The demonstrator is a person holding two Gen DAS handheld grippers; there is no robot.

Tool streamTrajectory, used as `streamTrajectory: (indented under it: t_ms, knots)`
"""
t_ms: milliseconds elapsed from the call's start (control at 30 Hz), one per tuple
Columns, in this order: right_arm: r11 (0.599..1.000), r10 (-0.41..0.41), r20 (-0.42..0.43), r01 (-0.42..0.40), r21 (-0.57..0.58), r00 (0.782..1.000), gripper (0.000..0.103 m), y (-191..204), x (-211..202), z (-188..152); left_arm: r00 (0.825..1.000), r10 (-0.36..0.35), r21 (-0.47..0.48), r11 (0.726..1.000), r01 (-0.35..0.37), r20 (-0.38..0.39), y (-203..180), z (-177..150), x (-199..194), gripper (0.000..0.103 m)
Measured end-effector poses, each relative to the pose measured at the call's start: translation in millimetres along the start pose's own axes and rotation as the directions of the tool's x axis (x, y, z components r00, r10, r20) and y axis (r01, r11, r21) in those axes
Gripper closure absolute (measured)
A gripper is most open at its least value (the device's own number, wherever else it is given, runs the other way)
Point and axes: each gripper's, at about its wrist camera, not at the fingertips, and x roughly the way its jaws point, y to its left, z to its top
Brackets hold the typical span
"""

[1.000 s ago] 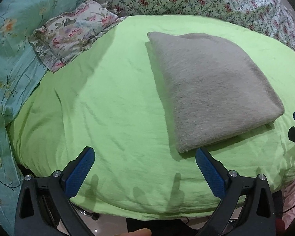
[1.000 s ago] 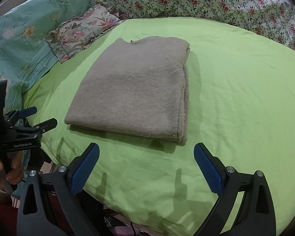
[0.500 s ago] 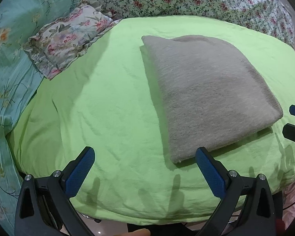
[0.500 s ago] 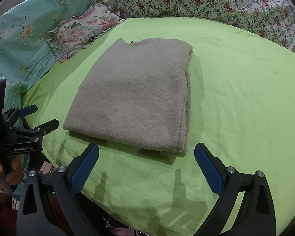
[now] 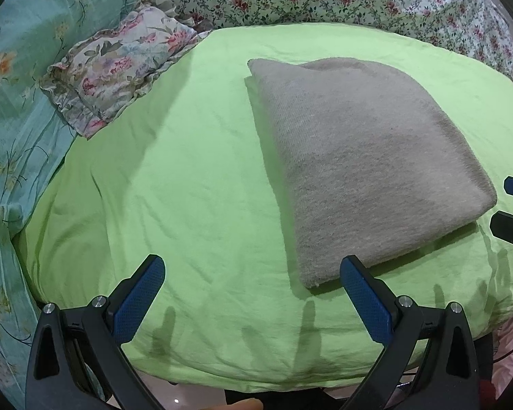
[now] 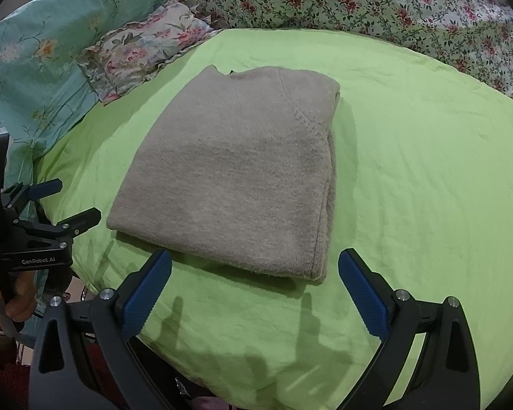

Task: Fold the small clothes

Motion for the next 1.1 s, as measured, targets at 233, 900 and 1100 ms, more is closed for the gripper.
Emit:
streamTrajectory:
  t_ms: [233,900,1100]
  knots:
    - [1.000,-0.002,0.001,0.002,0.007,1.000,0.005,0.0,-0.6,0.2,1.000,-0.003,0.000,1.000,0.003,0.000,1.4,0.5,0.8,0.001]
    - [1.000,-0.002,-0.002,0.002,0.008,1.000,0.005,-5.4,-0.8,4.1,1.000,-0.009,0.001,1.000,0.009,0.005,2.6,3.7,-1.7,0.001]
    - [1.000,-0.004,0.004,0.004,0.010,1.000,0.005,-5.6,-2.8,5.4,1.000,-0.009,0.001,1.000,0.009,0.009,1.8,5.0,-4.2,0.001]
